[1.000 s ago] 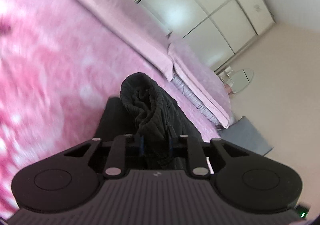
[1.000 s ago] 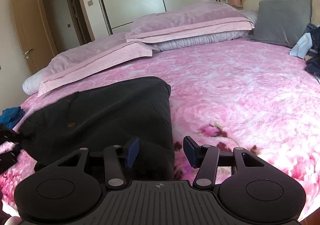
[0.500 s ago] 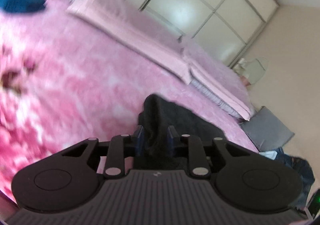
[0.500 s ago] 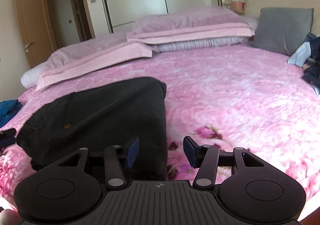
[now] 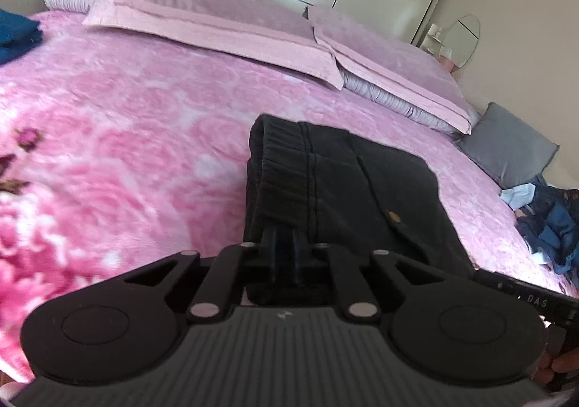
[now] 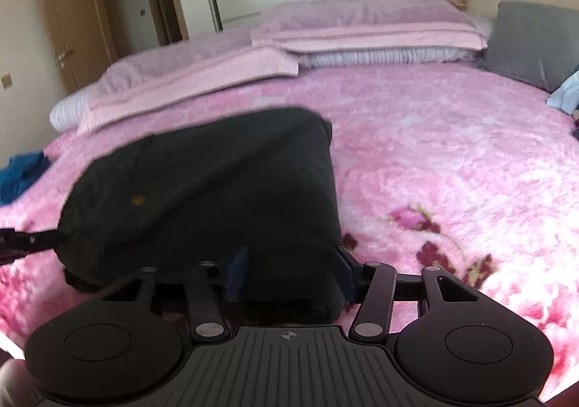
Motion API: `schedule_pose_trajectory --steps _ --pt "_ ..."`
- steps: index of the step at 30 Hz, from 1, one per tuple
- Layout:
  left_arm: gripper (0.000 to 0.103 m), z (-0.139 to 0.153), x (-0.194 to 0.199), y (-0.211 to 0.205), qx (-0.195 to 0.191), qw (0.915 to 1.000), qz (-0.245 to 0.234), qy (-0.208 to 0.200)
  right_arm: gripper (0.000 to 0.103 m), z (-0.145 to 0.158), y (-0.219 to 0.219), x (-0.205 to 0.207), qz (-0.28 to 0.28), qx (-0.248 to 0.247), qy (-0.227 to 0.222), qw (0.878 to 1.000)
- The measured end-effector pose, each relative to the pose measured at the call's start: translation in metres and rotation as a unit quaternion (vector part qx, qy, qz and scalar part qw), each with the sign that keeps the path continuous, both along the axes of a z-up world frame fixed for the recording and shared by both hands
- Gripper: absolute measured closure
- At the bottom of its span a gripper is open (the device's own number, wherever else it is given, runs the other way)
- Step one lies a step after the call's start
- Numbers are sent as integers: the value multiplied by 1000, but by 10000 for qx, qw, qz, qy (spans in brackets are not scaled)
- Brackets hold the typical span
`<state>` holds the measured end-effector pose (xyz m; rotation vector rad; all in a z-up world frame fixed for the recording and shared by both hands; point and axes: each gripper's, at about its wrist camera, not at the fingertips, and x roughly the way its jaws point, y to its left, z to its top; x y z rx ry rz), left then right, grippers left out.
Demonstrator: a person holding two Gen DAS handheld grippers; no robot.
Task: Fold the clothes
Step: 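Lay the folded trousers flat and open the left gripper, then grasp the folded trousers' edge with the left gripper while the right gripper grasps the opposite end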
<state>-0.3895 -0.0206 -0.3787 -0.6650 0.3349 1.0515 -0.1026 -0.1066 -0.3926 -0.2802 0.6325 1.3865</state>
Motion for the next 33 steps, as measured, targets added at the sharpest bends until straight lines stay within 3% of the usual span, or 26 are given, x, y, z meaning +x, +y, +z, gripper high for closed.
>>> schedule_pose_trajectory --steps 3,6,8,14,20,27,30,33 --pt "95 6 0 -14 -141 9997 113 182 51 6 -18 -8 7 110 -85 9999" --pt "94 9 10 -29 -322 9966 209 733 51 -2 -22 -14 -60 -312 -14 9995" --pt "94 11 16 -40 -286 9936 216 1070 51 1 -32 -20 -47 -331 28 9994" --pt "90 22 19 -56 -185 9931 119 1149 51 22 -52 -39 116 -202 -63 9997" --pt "89 24 4 -20 -172 9959 74 883 51 22 -53 -39 -47 -226 15 9997" --pt "89 27 -14 24 -139 9982 -1 587 51 30 -18 -18 -408 193 180 9988" --pt "89 37 -14 72 45 9976 -350 588 51 33 10 -9 -507 286 170 9982" --pt "89 51 -1 122 160 9942 -849 635 51 28 47 -1 -619 -28 129 9980"
